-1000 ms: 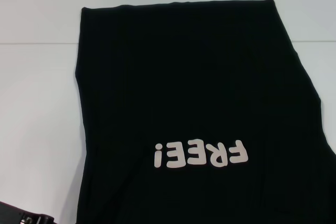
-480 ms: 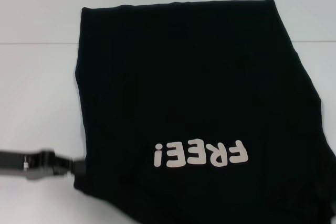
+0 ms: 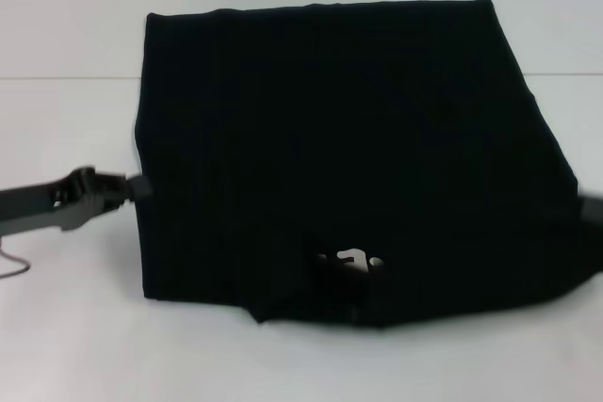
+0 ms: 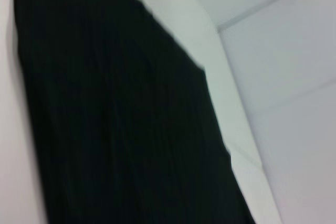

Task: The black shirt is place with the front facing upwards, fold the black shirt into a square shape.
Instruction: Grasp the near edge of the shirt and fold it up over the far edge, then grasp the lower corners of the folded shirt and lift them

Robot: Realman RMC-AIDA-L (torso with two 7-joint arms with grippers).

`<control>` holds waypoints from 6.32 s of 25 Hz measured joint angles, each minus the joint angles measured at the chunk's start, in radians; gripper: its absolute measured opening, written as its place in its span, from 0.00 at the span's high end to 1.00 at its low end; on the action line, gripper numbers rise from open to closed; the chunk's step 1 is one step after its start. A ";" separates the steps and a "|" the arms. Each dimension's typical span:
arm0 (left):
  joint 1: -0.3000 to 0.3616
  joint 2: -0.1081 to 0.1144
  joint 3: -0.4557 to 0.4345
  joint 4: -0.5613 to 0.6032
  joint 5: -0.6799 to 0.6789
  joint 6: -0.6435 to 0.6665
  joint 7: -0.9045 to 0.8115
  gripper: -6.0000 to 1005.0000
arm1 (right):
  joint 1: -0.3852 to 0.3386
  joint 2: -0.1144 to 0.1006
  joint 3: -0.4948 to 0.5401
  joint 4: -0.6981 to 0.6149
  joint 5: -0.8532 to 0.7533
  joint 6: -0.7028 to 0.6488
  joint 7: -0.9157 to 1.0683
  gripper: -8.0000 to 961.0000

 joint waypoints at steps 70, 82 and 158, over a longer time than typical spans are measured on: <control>-0.125 -0.182 0.020 -0.334 -0.797 -0.857 0.966 0.63 | 0.028 0.213 -0.136 0.168 0.632 0.787 -0.608 0.56; 0.041 -0.129 0.235 -0.049 -0.340 -0.489 0.329 0.22 | -0.072 0.157 -0.339 0.145 0.507 0.496 -0.617 0.18; 0.030 -0.176 0.255 -0.077 -0.371 -0.553 0.859 0.94 | 0.209 0.076 -0.355 -0.299 -0.445 0.412 0.349 0.04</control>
